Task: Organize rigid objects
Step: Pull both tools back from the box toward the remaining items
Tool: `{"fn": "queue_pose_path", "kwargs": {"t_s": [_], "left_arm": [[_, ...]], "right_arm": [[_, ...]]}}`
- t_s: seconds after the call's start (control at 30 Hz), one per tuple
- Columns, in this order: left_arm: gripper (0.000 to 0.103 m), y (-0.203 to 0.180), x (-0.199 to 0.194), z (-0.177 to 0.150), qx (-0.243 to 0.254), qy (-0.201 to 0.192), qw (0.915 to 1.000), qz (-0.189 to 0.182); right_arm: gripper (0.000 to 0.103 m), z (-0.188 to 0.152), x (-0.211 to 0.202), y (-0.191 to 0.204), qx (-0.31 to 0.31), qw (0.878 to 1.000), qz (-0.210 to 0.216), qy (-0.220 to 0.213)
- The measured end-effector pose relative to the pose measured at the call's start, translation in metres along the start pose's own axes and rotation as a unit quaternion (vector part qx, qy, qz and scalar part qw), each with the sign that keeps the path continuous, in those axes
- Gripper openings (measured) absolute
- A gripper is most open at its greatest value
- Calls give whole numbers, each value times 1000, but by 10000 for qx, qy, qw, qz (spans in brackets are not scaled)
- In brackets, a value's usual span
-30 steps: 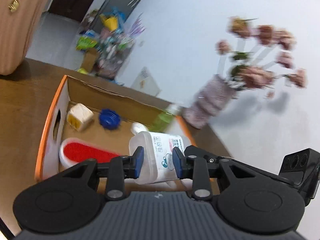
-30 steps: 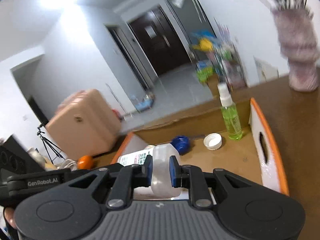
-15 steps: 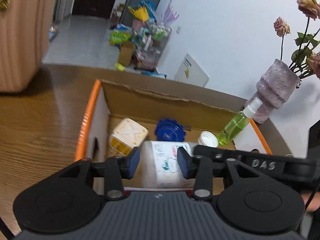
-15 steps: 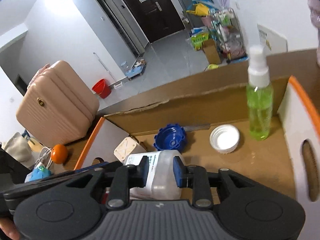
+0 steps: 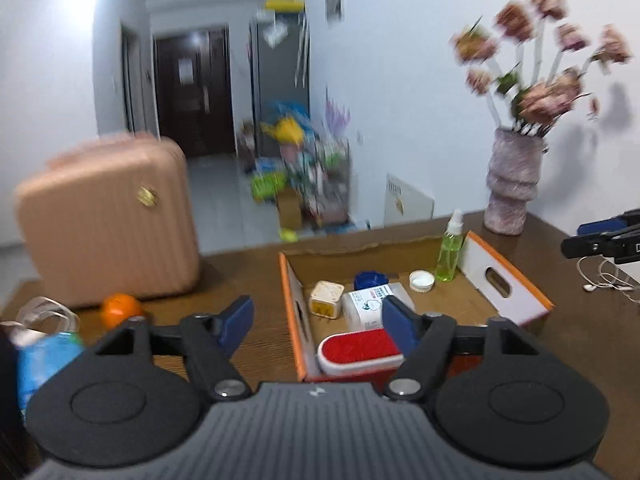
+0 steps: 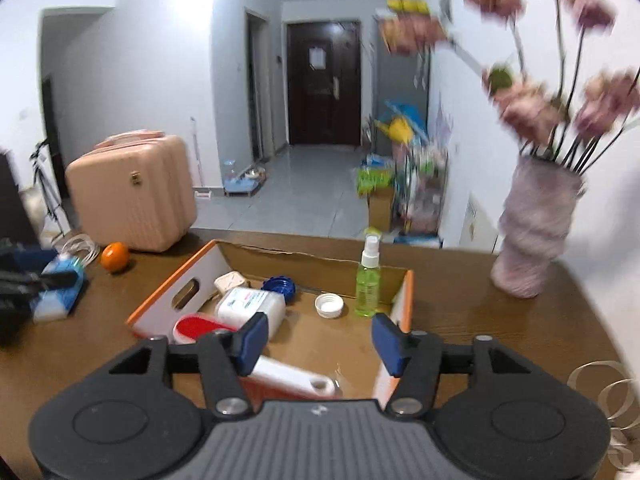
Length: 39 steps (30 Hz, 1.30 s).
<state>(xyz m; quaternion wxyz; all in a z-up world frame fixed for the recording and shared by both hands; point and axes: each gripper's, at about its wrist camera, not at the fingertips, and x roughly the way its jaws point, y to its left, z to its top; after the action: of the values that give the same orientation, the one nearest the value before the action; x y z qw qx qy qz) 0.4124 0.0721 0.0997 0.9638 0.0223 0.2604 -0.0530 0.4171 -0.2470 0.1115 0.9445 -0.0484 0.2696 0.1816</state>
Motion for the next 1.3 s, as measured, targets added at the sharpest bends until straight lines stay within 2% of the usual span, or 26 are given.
{"fn": "queue_pose_path", "kwargs": {"t_s": [0.03,0.1,0.2,0.27,0.33,0.47,0.6,0.73,0.93,1.1,1.2,1.3], "left_arm": [[84,-3,-22,-7,68,-173,9998,84],[84,-10,-68,-26,115,-487,9986,152],[88,-24,-120,-53,94,-741,9970,227],[96,-35,-150,-72,96,-906,9953,327],[97,-46,-177,-95,94,-1068,9934,415],[99,-66,-219,-146,23,-1151,9923,460],[99,-83,-247,-200,-277,-1045,9930,484],[99,-94,-254,-233,-291,-729,9959,455],[99,-101,-255,-243,-241,-739,9961,426],[94,-101,-231,-239,-262,-562,9972,407],[93,-103,-204,-226,-249,-376,9984,349],[93,-104,-175,-214,-196,-355,9990,209]], "right_arm": [[60,-8,-19,4,-108,9999,-28,-109],[61,-22,-50,13,-228,9994,-59,-269],[64,-48,-93,28,-224,9979,-36,-602],[71,-73,-119,39,-231,9963,17,-831],[72,-103,-139,50,-257,9951,-8,-951],[73,-164,-167,74,-143,9945,-137,-1030],[73,-217,-183,93,-34,9970,-1,-770],[73,-247,-189,104,-11,9985,135,-522],[73,-253,-183,99,95,9986,-32,-512],[73,-247,-155,85,257,9991,-122,-318],[73,-236,-130,78,189,9997,-97,-152],[73,-224,-99,70,188,9997,-148,0]]}}
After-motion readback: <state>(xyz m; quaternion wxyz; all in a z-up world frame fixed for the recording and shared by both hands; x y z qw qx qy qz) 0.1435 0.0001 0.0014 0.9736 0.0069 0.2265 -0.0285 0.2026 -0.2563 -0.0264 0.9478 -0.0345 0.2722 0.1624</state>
